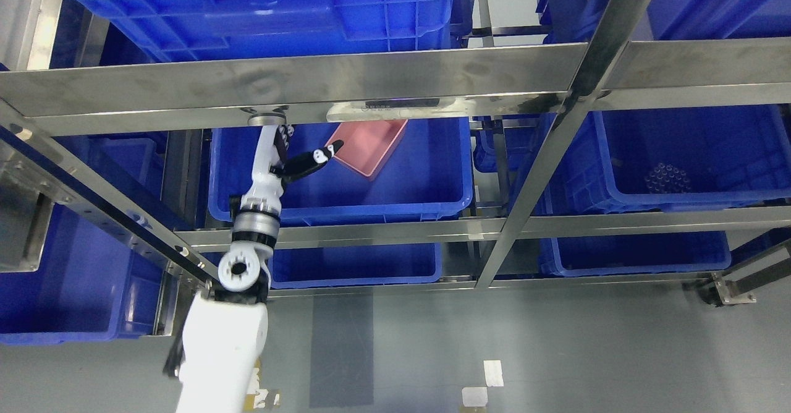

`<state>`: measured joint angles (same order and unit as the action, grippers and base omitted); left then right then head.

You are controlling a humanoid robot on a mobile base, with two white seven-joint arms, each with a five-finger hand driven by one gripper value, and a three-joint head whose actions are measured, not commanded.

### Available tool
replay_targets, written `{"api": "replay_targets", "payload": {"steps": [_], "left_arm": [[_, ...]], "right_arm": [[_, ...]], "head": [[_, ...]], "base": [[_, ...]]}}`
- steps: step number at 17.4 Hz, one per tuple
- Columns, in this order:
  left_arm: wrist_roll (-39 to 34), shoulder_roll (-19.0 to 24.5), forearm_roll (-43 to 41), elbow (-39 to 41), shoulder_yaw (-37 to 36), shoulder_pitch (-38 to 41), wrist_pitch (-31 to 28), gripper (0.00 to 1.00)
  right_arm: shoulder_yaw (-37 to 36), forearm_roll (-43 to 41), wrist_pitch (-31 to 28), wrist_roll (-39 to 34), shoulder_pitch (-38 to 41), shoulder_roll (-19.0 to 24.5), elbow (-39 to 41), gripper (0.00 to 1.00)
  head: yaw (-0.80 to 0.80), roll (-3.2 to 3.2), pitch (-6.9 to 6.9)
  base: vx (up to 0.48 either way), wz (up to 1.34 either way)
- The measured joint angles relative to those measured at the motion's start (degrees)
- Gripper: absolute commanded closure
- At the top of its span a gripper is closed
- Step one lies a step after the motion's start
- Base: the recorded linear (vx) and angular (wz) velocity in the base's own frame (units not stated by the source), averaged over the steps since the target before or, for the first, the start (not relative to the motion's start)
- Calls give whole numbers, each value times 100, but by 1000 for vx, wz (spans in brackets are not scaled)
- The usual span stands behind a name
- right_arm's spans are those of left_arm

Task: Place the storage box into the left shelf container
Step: 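Lower the pink box into the blue bin and release the left hand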

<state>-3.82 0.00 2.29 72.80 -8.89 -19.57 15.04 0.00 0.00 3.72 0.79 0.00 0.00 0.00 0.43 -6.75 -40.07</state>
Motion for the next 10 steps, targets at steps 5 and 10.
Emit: {"api": "replay_targets", "payload": {"steps": [5, 10], "left_arm": [[-277, 0, 48, 786, 38, 748, 713, 2], [-324, 0, 77, 1377, 143, 1083, 345, 2]], "right_arm": [[0, 0, 0, 21, 0, 0, 0, 0], [0, 0, 0, 21, 0, 0, 0, 0]], "head": [[0, 0, 0], [0, 0, 0]], "base": [[0, 0], [0, 0]]}}
